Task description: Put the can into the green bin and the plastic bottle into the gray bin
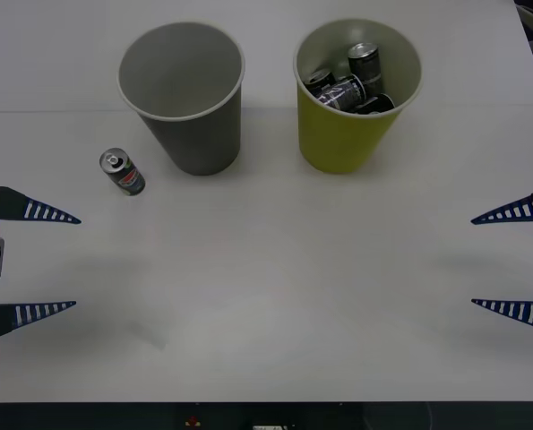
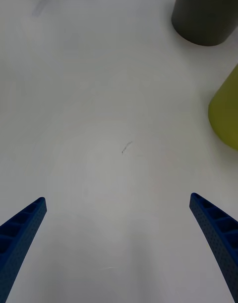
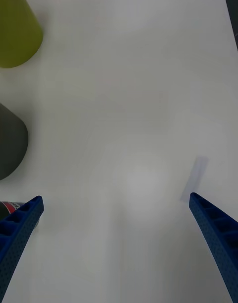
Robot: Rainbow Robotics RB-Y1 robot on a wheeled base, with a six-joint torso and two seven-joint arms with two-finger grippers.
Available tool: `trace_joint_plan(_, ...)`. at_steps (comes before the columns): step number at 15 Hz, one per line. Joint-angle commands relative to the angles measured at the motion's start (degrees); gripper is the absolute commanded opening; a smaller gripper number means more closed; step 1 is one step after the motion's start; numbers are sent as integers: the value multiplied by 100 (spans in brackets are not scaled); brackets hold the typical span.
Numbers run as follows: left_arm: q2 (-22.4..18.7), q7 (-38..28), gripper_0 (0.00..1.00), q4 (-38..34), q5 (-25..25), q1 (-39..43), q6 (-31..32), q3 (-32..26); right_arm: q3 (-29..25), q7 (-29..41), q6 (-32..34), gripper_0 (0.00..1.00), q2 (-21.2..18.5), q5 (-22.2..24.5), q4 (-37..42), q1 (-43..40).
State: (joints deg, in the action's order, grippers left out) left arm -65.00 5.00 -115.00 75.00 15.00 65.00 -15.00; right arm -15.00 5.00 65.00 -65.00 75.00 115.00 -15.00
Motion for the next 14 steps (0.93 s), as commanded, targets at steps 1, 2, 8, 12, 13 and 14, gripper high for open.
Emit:
trace_joint_plan(1, 49, 1, 100, 21, -20, 21, -75, 6, 0, 0, 0, 100, 0, 0, 0, 0)
trace_joint_plan(2, 40, 10, 100, 21, -38, 21, -110, 6, 0, 0, 0, 100, 0, 0, 0, 0)
trace_joint_plan(8, -4, -122, 100, 74, -293, 170, -471, -38, 0, 0, 0, 100, 0, 0, 0, 0)
trace_joint_plan(12, -4, -324, 100, 74, -565, 495, -1139, -29, 0, 0, 0, 100, 0, 0, 0, 0)
trace_joint_plan(13, -4, -395, 100, 74, -609, 574, -1323, -29, 0, 0, 0, 100, 0, 0, 0, 0)
trace_joint_plan(14, -4, -456, 100, 83, -697, 671, -1543, -29, 0, 0, 0, 100, 0, 0, 0, 0)
